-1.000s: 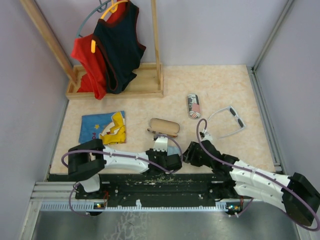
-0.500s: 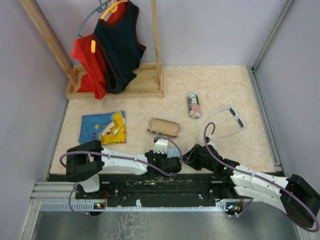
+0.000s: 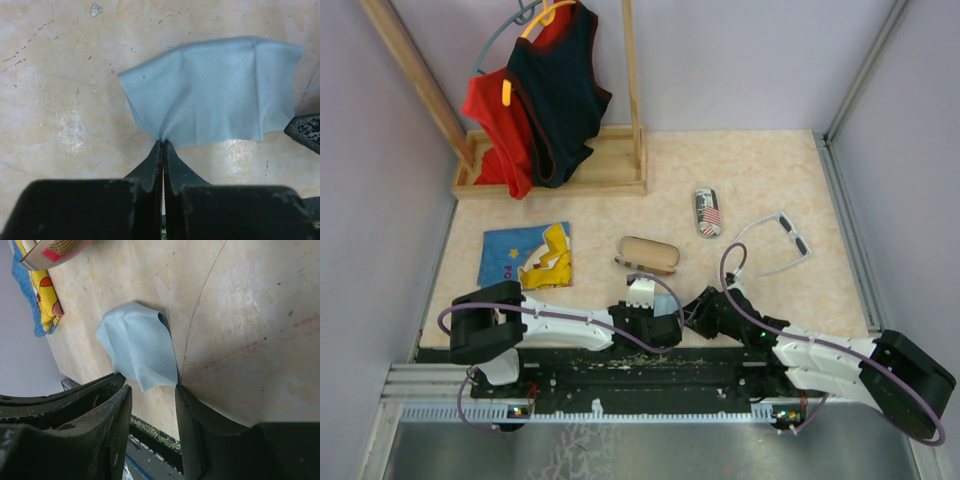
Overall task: Organize the sunglasses
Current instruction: Fold the glasses cleaning cloth at the center of the board.
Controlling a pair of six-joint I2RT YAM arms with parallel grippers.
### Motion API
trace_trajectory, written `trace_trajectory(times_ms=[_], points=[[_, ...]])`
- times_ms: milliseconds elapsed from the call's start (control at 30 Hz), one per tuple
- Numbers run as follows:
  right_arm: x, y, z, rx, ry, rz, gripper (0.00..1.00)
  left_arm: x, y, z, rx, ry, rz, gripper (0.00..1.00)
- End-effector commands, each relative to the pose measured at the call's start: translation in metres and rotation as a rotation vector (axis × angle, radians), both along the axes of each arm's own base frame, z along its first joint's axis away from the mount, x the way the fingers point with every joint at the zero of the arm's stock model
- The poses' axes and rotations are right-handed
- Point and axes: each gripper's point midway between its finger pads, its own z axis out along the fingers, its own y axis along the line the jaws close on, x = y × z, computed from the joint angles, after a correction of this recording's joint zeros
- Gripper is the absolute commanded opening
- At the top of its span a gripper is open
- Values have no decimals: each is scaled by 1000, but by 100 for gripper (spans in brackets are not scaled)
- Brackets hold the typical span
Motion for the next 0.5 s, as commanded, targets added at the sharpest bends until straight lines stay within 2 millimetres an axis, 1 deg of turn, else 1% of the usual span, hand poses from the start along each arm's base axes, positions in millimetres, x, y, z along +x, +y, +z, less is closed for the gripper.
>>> trace_trajectory(times_ms=[0,200,467], points=[[5,-4,-7,-47,-15,-10,41,-18,15,-23,64,89,-26,1],[8,-1,-6,-63,-31,4,40,-17,15,-24,71,88,-29,1],[12,-2,-9,-97,-45,12,33,-17,15,-24,72,86,-29,1]])
